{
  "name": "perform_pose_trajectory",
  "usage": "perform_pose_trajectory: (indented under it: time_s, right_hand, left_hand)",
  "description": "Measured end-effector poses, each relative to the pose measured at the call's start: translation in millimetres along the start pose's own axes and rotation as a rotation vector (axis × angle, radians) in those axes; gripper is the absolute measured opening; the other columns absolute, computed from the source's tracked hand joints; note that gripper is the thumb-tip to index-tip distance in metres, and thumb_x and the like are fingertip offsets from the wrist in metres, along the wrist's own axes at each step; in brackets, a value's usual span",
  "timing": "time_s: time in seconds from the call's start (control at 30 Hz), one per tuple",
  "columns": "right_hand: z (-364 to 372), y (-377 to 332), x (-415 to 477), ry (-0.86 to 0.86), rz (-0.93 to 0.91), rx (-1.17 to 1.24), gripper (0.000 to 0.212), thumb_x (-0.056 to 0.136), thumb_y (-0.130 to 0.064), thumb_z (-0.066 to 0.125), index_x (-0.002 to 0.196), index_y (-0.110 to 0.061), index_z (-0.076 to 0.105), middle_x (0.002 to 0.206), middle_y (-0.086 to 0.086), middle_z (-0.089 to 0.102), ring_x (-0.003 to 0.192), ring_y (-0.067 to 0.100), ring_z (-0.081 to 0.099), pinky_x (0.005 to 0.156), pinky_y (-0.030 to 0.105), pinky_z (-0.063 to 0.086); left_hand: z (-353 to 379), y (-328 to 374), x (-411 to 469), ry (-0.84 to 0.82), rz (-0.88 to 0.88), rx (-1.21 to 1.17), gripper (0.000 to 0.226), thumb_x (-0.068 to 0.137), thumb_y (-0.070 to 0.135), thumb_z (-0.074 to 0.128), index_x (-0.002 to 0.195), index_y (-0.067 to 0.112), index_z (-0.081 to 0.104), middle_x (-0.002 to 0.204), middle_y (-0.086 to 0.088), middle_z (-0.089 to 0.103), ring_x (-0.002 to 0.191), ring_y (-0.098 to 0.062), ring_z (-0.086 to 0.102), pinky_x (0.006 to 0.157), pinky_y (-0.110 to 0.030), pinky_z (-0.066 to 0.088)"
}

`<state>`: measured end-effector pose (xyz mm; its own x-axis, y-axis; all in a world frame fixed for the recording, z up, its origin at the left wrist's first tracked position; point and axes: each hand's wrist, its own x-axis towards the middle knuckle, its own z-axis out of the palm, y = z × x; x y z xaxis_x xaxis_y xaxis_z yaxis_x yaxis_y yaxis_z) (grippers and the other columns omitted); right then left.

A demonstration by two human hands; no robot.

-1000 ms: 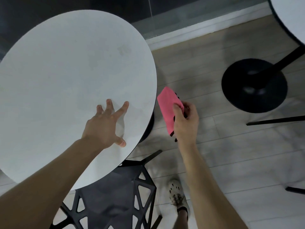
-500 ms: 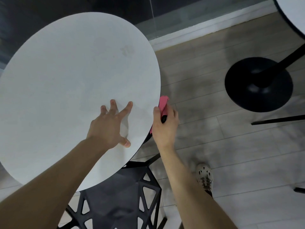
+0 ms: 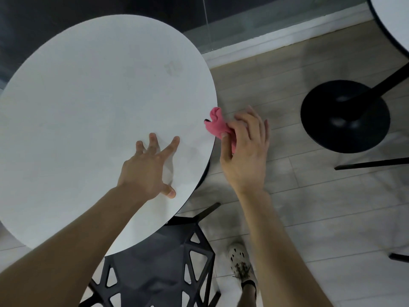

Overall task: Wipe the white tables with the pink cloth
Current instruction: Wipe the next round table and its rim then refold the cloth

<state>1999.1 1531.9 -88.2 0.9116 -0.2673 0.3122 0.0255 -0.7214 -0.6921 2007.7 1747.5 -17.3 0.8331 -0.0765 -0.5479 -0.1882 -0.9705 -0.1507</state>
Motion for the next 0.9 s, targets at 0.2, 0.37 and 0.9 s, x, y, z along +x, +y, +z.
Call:
perform_pose_trajectory:
  time_s: [0.2, 0.37, 0.9]
  right_hand:
    - [-2, 0, -3, 0.086, 0.173, 0.119, 0.017, 0.106, -0.017, 0.064, 0.115, -0.003, 0.062, 0.105, 0.007, 0.071, 0.087, 0.027, 0.066, 0.075, 0.026, 0.044]
    - [38, -13, -5, -0.084, 0.370, 0.209, 0.022, 0.108, -0.033, 0.059, 0.124, -0.018, 0.054, 0.096, 0.000, 0.073, 0.081, 0.032, 0.069, 0.068, 0.041, 0.052]
    - [48, -5, -35, -0.124, 0.336, 0.407, 0.043, 0.107, -0.032, 0.063, 0.150, -0.032, 0.063, 0.134, -0.001, 0.058, 0.119, 0.015, 0.058, 0.100, 0.026, 0.052]
  left_hand:
    - [0, 1, 0, -0.008, -0.007, -0.004, 0.154, 0.067, 0.063, 0.097, 0.162, 0.057, -0.024, 0.178, -0.006, -0.010, 0.165, -0.041, 0.007, 0.102, -0.056, 0.059]
    - [0, 1, 0, -0.008, 0.000, 0.011, 0.153, 0.068, 0.064, 0.096, 0.163, 0.056, -0.024, 0.178, -0.007, -0.010, 0.164, -0.040, 0.009, 0.101, -0.054, 0.059]
    - [2, 0, 2, 0.023, 0.015, 0.045, 0.155, 0.064, 0.069, 0.095, 0.160, 0.058, -0.026, 0.176, -0.005, -0.007, 0.159, -0.037, 0.017, 0.091, -0.050, 0.062]
